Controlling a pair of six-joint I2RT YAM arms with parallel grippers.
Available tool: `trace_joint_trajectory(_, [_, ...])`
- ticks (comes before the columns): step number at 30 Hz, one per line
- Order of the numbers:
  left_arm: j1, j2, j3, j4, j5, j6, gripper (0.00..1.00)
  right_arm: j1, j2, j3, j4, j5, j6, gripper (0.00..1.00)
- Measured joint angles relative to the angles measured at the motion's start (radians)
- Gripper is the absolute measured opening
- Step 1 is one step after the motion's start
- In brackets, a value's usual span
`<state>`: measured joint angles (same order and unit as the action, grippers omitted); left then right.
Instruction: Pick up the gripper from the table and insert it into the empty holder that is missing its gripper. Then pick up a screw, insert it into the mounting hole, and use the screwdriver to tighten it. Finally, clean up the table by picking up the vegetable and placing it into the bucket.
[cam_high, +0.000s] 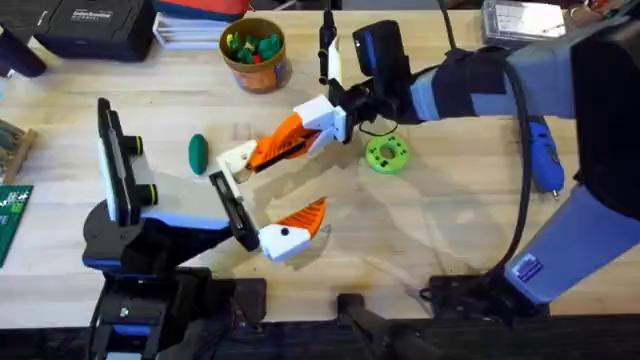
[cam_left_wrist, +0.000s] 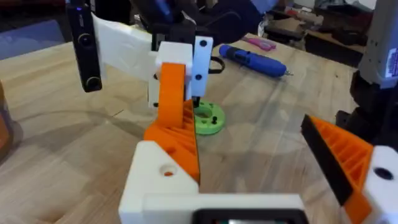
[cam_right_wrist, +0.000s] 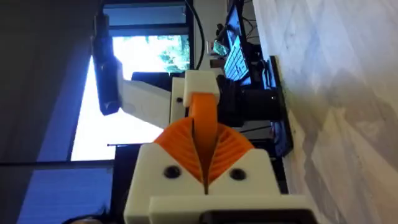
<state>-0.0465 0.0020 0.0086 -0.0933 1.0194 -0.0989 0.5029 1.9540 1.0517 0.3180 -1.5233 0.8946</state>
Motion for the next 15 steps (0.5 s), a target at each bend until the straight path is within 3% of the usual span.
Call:
trace_joint_trajectory(8, [0.004,0.0,0.0,0.003,-0.018,-0.003,0.985,0.071,0.027,0.053,0.0,0.0,0.02,0.008])
trace_joint_trajectory(15, [0.012,0.0,0.0,0.006,-0.04,-0.006,0.985,0.079,0.05,0.087,0.0,0.0,0.022,0.008])
